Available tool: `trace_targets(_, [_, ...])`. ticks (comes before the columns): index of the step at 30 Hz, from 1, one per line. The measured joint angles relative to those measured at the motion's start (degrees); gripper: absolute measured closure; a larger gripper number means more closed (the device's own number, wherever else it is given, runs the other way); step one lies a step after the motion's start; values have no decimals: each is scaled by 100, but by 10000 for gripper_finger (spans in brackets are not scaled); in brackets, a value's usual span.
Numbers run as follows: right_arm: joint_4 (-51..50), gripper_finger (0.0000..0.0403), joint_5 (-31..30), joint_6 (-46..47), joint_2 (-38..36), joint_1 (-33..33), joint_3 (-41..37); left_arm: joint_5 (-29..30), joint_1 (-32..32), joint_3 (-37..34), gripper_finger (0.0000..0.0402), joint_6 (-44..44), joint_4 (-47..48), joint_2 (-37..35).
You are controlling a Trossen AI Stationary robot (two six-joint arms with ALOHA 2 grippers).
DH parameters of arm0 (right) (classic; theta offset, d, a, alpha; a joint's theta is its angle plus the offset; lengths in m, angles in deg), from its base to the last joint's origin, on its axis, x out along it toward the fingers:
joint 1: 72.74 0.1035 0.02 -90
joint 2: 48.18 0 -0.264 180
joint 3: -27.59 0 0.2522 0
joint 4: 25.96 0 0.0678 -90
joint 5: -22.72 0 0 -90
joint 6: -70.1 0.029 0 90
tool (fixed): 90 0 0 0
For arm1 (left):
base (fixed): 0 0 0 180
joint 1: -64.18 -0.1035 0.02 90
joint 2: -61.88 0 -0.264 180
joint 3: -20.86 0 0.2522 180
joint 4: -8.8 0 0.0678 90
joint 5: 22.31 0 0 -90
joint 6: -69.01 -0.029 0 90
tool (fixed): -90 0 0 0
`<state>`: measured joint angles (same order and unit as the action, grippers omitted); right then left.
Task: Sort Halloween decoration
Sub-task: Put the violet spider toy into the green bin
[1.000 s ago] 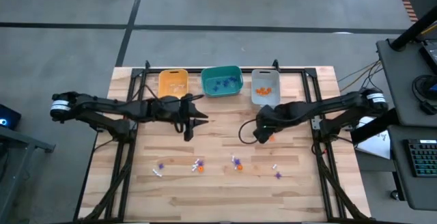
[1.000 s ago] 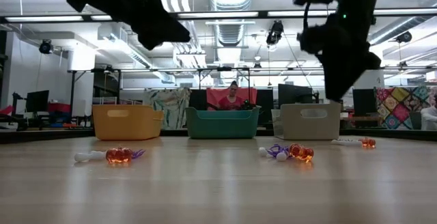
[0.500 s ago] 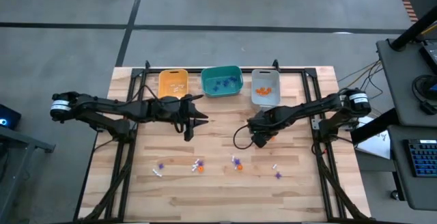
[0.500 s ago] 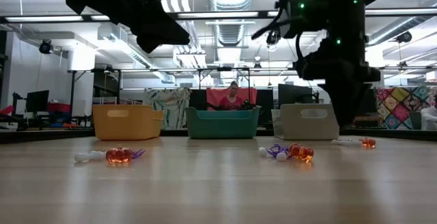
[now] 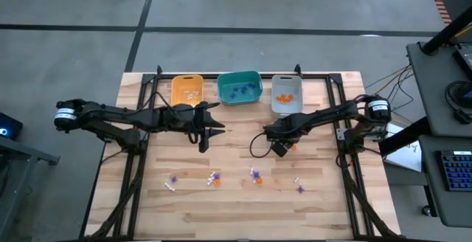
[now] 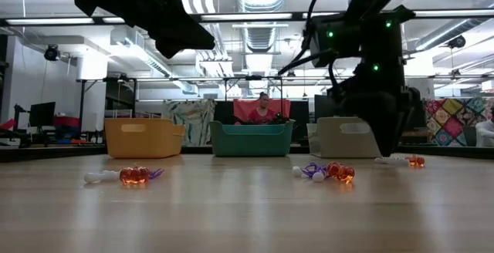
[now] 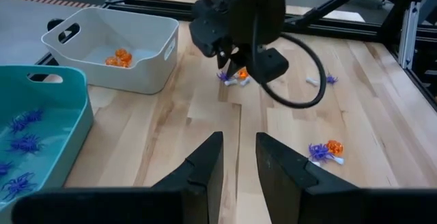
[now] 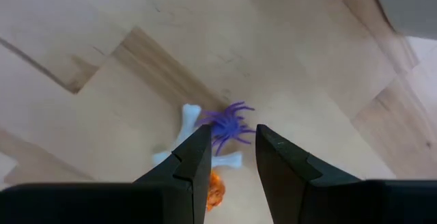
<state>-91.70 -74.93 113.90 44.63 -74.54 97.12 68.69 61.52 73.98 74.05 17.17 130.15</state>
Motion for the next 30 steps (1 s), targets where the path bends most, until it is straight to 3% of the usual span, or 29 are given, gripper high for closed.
trace_targets(23, [212, 300, -28, -593, 294, -96, -4, -2, 0, 0, 332, -2, -19, 0])
trace_targets(30, [261, 359, -49, -491, 291, -94, -4, -3, 0, 0, 332, -2, -19, 0])
